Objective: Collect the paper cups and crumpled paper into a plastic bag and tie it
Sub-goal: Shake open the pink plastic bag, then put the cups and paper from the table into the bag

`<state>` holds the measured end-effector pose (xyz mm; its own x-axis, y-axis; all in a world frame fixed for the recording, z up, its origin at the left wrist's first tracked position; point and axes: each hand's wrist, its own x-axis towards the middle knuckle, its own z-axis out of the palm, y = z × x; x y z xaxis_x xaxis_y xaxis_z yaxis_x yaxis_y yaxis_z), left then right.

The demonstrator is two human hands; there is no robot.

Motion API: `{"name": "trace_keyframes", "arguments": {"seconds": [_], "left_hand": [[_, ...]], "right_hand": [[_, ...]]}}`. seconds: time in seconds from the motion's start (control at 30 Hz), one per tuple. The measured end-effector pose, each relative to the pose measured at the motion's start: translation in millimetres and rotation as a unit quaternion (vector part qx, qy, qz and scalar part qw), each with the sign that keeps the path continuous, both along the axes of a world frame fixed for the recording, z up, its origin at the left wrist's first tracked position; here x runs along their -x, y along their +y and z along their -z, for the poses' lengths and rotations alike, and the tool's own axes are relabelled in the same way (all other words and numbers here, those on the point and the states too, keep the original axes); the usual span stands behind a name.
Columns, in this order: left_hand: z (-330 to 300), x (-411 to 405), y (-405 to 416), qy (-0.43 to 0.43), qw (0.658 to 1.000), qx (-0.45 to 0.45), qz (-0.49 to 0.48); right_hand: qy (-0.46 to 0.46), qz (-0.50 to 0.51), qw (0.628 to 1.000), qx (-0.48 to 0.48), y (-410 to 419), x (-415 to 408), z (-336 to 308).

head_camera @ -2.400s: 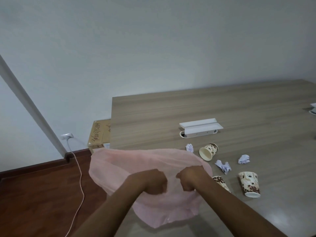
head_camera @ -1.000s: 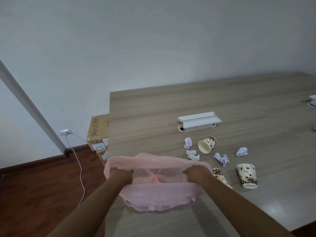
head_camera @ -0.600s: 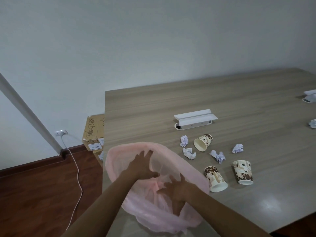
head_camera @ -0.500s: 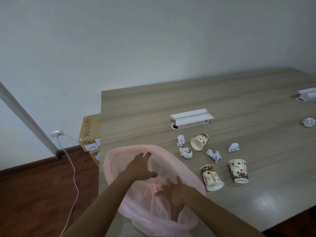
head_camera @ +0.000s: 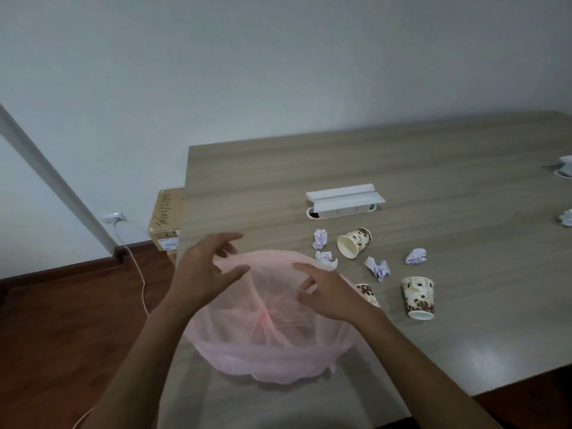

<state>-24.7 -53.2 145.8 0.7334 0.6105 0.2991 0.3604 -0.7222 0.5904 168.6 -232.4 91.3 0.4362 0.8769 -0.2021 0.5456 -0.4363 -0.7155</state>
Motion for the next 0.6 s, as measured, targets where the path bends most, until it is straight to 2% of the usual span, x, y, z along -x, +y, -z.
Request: {"name": "trace_keyframes", "arguments": {"seconds": [0.07,0.1,0.17,0.2,0.3,0.37,0.43,0.47,0.53,0.6], "left_hand": [[3.2,-2.3,1.3,0.056,0.992,-0.106,-0.031],[4.7,-5.9,0.6,0.12,0.986,-0.115,-0.033],[6.6,-15.1,-4.7,0.232,0.969,-0.069,-0.05],[8.1,-17.5,-7.5,0.256,0.963,-0.047,-0.069],[14.4,-14.4,-16.3,0.252,0.952,-0.021,-0.172],[16.4,-9.6,-25.0,0.235,0.944,-0.017,-0.232],[18.5,-7.0,-36.2,0.223,0.936,-0.01,-0.274],[19.2,-6.4,-42.3,0.215,0.933,-0.008,-0.29],[20.9,-5.1,-56.0,0.205,0.926,-0.002,-0.317],[25.2,-3.5,-67.0,0.199,0.921,0.005,-0.334]], "right_hand": [[-0.006,-0.006,1.0,-0.015,-4.5,-6.6,-0.9],[-0.01,-0.005,1.0,-0.026,-7.5,-9.7,-1.7],[-0.024,0.014,0.998,-0.059,-14.9,-16.9,-8.7],[-0.034,0.033,0.996,-0.081,-19.6,-22.1,-13.4],[-0.087,0.14,0.974,-0.156,-37.1,-45.9,-19.7],[-0.083,0.231,0.955,-0.165,-51.6,-67.9,-8.4],[-0.045,0.289,0.951,-0.1,-65.1,-89.5,14.0],[-0.026,0.287,0.957,-0.038,-71.1,-99.5,29.4],[-0.002,0.234,0.966,0.107,-83.8,-110.5,57.9],[0.009,0.182,0.965,0.187,-94.4,-113.1,82.4]]}}
